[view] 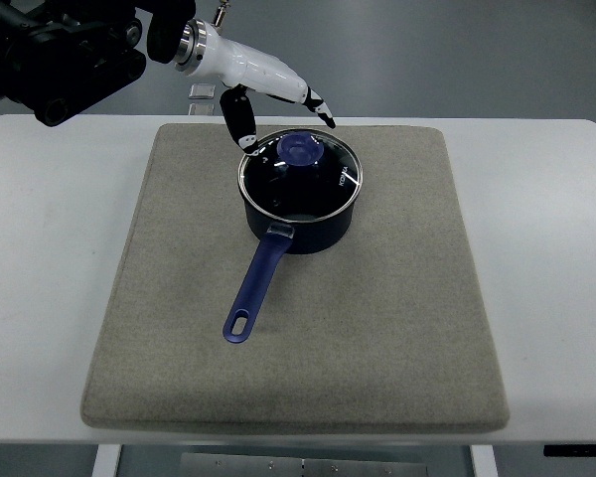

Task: Open pot lid and place left with left hand
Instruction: 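Move the left hand over the saucepan toward the blue lid knob, then lower the left hand onto the glass lid's blue knob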

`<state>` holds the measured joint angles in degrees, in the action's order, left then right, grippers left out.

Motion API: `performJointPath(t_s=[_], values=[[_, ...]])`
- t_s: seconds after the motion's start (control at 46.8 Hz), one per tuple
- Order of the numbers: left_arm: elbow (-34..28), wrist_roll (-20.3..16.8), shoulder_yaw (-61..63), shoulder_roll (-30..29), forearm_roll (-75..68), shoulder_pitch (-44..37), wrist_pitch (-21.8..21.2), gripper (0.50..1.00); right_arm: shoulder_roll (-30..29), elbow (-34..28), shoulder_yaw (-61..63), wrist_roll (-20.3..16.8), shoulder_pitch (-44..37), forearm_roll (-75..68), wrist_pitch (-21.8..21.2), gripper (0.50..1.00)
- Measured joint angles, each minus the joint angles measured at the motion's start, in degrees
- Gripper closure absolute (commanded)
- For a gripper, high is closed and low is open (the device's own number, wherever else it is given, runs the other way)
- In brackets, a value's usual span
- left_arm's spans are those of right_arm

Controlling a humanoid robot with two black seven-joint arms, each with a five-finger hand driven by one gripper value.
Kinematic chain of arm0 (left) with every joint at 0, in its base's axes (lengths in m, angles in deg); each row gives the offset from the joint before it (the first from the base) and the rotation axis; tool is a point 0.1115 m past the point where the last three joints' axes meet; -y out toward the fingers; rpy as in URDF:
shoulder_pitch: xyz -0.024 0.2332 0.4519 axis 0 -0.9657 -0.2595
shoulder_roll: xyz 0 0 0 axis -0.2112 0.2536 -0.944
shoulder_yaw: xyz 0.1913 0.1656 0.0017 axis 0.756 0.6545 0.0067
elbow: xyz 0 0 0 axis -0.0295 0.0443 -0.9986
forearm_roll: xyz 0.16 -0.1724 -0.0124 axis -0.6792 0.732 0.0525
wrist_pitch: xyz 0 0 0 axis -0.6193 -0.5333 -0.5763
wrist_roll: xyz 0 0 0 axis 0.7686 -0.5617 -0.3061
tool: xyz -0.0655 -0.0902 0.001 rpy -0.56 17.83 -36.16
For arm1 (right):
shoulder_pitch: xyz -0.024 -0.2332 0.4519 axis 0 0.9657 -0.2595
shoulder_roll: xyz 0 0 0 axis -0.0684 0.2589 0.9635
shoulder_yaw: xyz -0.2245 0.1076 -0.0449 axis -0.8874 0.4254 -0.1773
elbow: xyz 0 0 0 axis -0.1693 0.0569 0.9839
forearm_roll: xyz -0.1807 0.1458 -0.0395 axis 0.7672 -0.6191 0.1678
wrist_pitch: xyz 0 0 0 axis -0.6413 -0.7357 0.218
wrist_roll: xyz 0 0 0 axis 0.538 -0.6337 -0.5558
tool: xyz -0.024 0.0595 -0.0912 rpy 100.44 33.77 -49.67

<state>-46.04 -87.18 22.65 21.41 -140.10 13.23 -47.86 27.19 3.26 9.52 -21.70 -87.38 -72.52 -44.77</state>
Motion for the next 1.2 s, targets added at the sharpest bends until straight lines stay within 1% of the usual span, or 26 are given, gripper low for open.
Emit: performJointPath(t_s=[0.342, 0.577, 0.811, 1.089, 1.196], values=[[0.2, 0.0, 0.0, 0.9, 0.4, -0.6, -0.3, 0.534, 0.0, 0.0, 0.0, 0.0, 0.0, 0.0, 0.0, 0.583], [0.1, 0.0, 0.0, 0.8, 0.5, -0.9, -0.5, 0.536, 0.0, 0.0, 0.0, 0.0, 0.0, 0.0, 0.0, 0.583], [-0.3, 0.0, 0.1, 1.0, -0.3, -2.0, -3.1, 0.536, 0.0, 0.0, 0.0, 0.0, 0.0, 0.0, 0.0, 0.583], [-0.3, 0.0, 0.2, 1.6, -0.5, -2.1, -3.2, 0.546, 0.0, 0.0, 0.0, 0.0, 0.0, 0.0, 0.0, 0.583], [-0.4, 0.0, 0.2, 1.8, -0.5, -2.1, -2.5, 0.551, 0.0, 0.0, 0.0, 0.0, 0.0, 0.0, 0.0, 0.583]])
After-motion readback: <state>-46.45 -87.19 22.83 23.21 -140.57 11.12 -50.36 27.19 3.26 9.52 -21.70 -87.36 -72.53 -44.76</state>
